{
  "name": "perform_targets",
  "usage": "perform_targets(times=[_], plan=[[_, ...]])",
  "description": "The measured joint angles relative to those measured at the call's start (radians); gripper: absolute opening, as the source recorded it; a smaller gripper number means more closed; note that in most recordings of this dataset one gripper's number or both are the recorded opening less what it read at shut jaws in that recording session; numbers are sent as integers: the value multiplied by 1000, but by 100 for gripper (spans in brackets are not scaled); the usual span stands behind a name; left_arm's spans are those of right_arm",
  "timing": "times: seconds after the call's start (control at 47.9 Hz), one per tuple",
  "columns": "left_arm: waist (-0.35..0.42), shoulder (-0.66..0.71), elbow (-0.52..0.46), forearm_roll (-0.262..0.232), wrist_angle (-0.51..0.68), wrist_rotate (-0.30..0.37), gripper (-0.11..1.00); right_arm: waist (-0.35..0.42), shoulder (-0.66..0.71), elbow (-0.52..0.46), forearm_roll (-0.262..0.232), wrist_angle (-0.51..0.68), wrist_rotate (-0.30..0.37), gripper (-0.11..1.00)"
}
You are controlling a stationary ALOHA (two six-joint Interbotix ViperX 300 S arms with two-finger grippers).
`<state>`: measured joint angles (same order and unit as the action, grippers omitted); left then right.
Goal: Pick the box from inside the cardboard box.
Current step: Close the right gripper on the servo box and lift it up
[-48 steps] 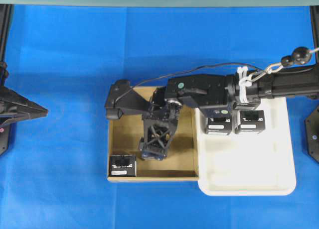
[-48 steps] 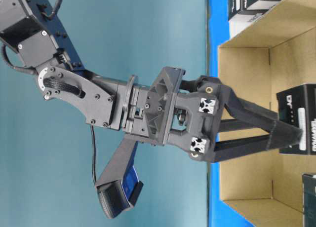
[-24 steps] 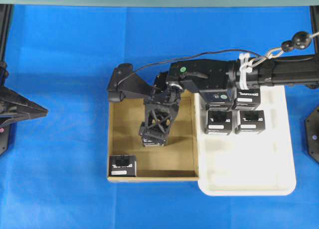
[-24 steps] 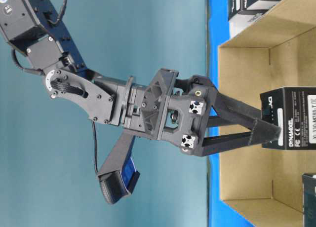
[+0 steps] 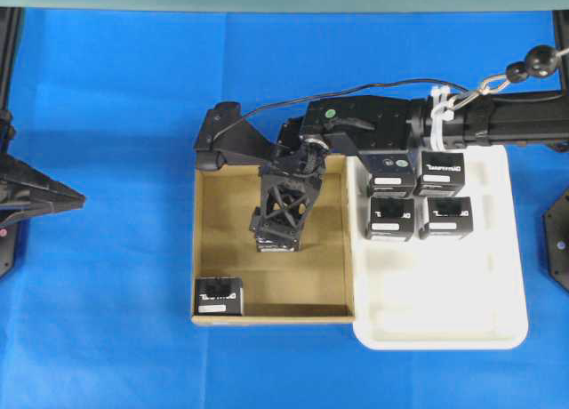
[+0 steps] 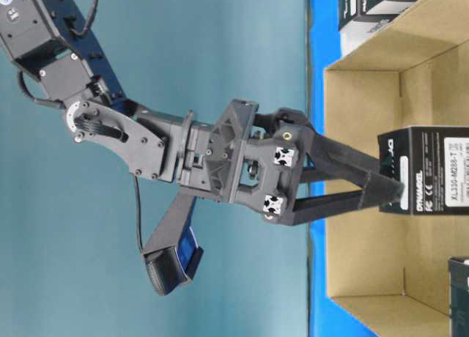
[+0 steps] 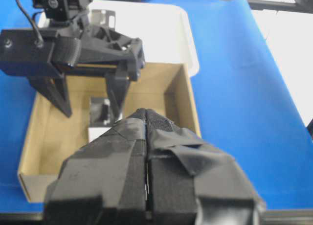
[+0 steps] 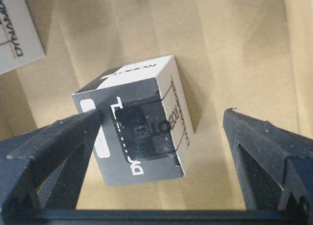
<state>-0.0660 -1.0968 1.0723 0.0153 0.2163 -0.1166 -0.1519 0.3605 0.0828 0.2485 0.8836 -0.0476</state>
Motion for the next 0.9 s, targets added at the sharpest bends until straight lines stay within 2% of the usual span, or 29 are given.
perform_targets(times=[0.376, 0.564, 0.898], plan=[[0, 2, 0, -2, 0, 0, -7, 14, -58, -46, -2, 25, 0, 100], [0, 0, 0, 0, 0, 0, -7, 18, -98, -150, -2, 169, -17, 100], [0, 2, 0, 0, 0, 0, -7, 37, -130, -377, 0, 451, -110, 100]])
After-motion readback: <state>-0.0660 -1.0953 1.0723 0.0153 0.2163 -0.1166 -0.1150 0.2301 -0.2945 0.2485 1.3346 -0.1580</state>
